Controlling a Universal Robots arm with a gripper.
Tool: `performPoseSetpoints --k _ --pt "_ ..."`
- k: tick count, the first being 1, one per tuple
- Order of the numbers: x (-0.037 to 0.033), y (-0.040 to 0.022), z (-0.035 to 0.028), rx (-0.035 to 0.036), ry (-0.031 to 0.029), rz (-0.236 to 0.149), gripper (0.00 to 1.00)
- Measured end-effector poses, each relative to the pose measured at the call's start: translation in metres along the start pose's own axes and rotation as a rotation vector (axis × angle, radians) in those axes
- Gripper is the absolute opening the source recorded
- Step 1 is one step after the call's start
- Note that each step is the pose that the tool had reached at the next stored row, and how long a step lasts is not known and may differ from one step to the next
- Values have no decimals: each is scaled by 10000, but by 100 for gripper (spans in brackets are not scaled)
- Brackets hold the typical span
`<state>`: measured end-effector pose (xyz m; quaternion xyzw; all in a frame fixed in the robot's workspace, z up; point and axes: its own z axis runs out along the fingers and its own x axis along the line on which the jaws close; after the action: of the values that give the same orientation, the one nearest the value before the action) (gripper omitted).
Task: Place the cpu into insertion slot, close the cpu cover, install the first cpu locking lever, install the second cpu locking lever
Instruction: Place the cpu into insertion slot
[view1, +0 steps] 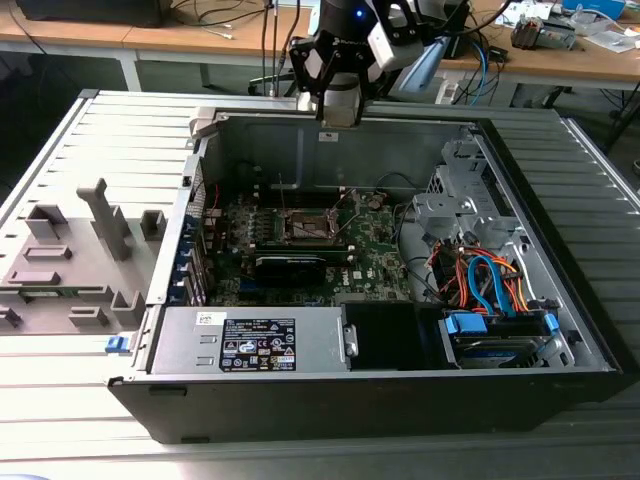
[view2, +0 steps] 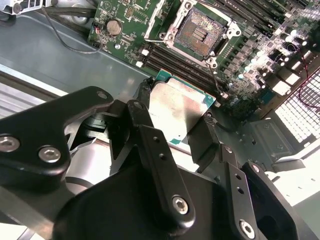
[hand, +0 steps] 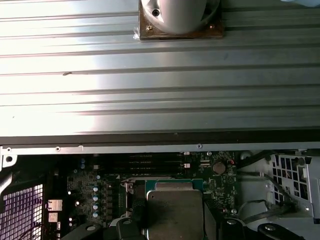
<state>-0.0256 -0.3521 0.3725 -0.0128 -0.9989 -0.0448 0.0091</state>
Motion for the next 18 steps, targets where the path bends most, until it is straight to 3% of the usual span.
performPoseSetpoints --k 18 --pt "11 -7 67 17 0 1 55"
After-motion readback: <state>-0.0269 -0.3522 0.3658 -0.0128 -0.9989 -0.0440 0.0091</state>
